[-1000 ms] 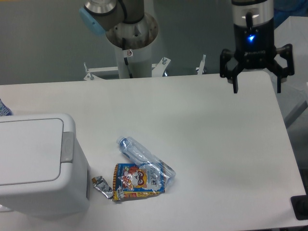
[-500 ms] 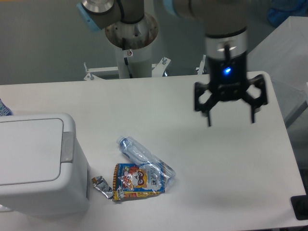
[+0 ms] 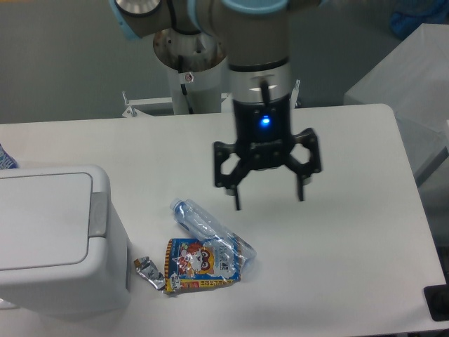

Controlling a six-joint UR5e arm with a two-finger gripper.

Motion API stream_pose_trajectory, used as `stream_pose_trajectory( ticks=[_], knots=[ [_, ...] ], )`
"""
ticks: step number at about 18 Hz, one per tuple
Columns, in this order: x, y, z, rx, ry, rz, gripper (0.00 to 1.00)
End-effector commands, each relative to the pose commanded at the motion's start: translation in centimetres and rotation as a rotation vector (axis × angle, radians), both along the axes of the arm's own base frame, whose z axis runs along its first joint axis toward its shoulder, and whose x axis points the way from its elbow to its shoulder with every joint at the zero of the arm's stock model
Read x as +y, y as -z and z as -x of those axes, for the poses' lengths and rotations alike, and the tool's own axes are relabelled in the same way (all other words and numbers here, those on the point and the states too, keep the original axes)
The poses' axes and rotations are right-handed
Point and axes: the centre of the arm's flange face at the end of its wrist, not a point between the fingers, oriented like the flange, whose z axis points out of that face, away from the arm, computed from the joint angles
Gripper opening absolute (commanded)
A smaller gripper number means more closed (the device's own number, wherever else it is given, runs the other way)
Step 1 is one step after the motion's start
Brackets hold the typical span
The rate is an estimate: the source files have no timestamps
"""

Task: Open the trash can
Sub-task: 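Move the open gripper across the table to the trash can lid edge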

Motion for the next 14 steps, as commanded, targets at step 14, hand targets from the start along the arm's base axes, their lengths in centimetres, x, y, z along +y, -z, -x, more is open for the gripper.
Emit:
stream_pose_trajectory(
  ticks=[14],
  knots=[
    [4.7,3.0,-9.6,-0.139,-0.012,-0.012,1.00]
  ],
)
